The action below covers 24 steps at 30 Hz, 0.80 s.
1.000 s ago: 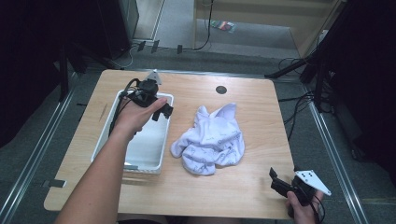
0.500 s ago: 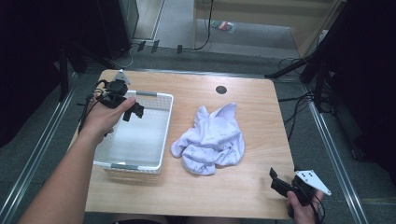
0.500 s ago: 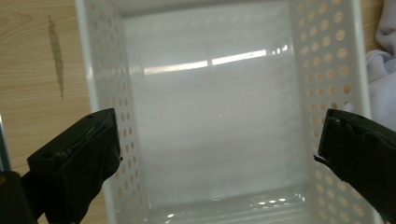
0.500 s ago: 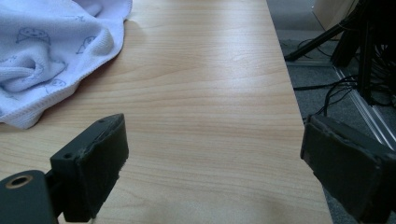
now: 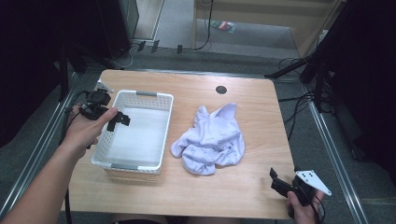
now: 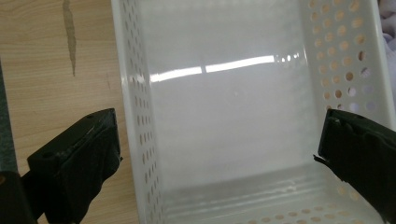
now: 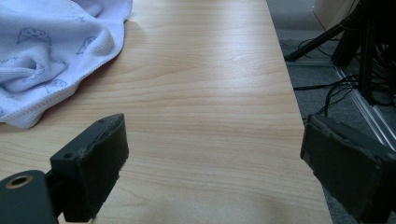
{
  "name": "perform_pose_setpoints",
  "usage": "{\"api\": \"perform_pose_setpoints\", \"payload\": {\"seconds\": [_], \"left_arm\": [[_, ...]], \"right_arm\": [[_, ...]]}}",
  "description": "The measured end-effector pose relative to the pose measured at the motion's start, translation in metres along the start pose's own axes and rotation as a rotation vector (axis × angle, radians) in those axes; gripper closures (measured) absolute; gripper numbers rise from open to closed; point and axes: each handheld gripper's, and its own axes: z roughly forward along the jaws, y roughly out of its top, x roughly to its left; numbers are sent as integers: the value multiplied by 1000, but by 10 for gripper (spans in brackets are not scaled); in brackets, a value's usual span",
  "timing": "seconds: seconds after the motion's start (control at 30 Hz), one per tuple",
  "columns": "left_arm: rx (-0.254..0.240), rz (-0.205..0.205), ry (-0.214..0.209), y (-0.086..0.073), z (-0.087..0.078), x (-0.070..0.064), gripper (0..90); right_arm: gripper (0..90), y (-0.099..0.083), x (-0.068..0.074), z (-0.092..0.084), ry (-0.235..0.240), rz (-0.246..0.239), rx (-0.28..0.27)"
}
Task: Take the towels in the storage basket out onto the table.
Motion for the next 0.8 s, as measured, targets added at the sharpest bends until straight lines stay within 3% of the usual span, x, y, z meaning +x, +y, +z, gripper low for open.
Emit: {"api": "perform_pose_setpoints", "payload": {"seconds": [0.27, 0.47, 0.63, 0.8], "left_arm": [[-71, -21, -2, -47, -2, 27, 0], [-172, -35, 0, -86, -5, 44, 0], [-276, -46, -27, -114, -7, 57, 0], [-415, -47, -29, -140, -1, 71, 0]], "right_arm": [[76, 0, 0, 0, -2, 1, -1], [76, 0, 0, 0, -2, 3, 1], [76, 0, 0, 0, -4, 3, 1], [76, 0, 0, 0, -5, 3, 2]]}}
